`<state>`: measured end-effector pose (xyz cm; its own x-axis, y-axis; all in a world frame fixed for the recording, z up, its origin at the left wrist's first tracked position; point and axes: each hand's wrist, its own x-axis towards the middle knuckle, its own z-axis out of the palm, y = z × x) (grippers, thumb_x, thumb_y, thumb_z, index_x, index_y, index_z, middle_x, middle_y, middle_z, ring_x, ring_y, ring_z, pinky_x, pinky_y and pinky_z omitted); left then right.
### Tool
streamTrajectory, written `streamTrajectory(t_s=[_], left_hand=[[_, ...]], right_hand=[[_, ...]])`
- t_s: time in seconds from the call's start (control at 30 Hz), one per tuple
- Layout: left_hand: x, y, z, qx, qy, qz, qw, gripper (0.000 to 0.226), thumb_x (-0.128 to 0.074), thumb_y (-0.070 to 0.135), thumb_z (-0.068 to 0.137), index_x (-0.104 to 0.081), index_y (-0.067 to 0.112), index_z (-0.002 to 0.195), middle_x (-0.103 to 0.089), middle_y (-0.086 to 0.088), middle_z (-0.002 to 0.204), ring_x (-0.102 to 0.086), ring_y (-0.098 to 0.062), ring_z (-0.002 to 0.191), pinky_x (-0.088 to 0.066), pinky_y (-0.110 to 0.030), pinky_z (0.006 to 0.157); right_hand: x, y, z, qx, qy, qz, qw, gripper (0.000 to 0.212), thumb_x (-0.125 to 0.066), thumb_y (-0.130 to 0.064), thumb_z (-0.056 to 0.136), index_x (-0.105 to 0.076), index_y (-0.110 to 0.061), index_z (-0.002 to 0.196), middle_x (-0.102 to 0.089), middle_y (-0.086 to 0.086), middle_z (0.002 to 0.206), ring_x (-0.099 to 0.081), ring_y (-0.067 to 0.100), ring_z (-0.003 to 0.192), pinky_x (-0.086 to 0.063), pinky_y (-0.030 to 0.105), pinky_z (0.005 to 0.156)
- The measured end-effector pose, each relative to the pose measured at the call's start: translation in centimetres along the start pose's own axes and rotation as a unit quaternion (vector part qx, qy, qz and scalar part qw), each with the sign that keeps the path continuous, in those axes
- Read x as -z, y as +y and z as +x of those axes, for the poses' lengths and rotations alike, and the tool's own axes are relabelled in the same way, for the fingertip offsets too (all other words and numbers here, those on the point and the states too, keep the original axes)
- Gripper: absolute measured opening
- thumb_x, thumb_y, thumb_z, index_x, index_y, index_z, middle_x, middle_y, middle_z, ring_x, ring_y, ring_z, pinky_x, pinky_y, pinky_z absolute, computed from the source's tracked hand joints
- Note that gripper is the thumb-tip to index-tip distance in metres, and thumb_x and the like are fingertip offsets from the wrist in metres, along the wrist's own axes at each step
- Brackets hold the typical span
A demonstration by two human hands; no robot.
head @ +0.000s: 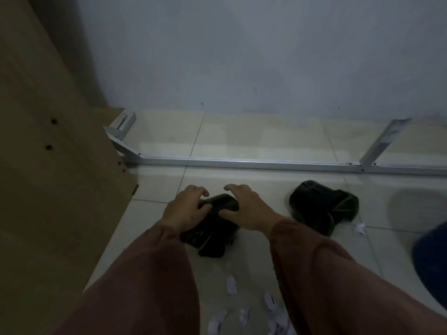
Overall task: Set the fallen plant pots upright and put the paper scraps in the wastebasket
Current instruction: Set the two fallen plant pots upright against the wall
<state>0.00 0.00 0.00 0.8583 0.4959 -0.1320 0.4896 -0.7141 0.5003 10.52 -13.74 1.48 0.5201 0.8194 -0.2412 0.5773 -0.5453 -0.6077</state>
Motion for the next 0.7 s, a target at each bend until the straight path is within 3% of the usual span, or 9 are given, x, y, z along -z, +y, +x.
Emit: streamTrajectory(t_s=[0.13, 0.3, 0.5, 0.7], left_hand=[[-0.6, -2.4, 0.3, 0.037, 0.005, -0.050, 0.998, 0.039, -0.050, 0.031, 0.089, -0.042, 0.017, 0.125, -0.044, -0.008, 0.135, -0.047, -0.025, 0.120, -0.040, -0.039, 0.100], [-1.6, -4.2, 1.0, 0.075, -0.028, -0.105, 0.991, 0.044, -0.049, 0.030, 0.091, -0.038, 0.014, 0.130, -0.047, -0.014, 0.136, -0.048, -0.028, 0.120, -0.040, -0.033, 0.094], [-2.7, -5.3, 1.2, 0.050, 0.015, -0.109, 0.993, 0.029, -0.047, 0.021, 0.092, -0.050, 0.007, 0.117, -0.051, -0.018, 0.121, -0.050, -0.027, 0.109, -0.036, -0.027, 0.088], [-2.8, -5.8, 1.7, 0.050, 0.032, -0.134, 0.989, 0.025, -0.049, 0.021, 0.091, -0.057, 0.006, 0.108, -0.055, -0.019, 0.112, -0.056, -0.028, 0.100, -0.043, -0.032, 0.087]], right_hand=[[-2.7, -0.4, 0.4, -0.015, -0.014, 0.027, 0.999, 0.068, -0.063, -0.041, 0.081, -0.029, -0.021, 0.137, -0.027, 0.010, 0.142, -0.036, 0.033, 0.125, -0.040, 0.045, 0.105], [-5.2, -0.3, 1.0, -0.040, 0.022, 0.038, 0.998, 0.061, -0.059, -0.039, 0.084, -0.033, -0.018, 0.135, -0.027, 0.012, 0.144, -0.031, 0.033, 0.129, -0.035, 0.046, 0.109], [-6.0, 0.1, 1.0, -0.053, 0.038, 0.017, 0.998, 0.052, -0.053, -0.031, 0.090, -0.034, -0.015, 0.135, -0.030, 0.011, 0.143, -0.025, 0.035, 0.128, -0.030, 0.042, 0.107], [-5.3, 0.1, 1.9, -0.008, 0.079, 0.025, 0.997, 0.033, -0.045, -0.017, 0.094, -0.048, -0.010, 0.127, -0.048, 0.013, 0.135, -0.037, 0.032, 0.126, -0.022, 0.037, 0.109]])
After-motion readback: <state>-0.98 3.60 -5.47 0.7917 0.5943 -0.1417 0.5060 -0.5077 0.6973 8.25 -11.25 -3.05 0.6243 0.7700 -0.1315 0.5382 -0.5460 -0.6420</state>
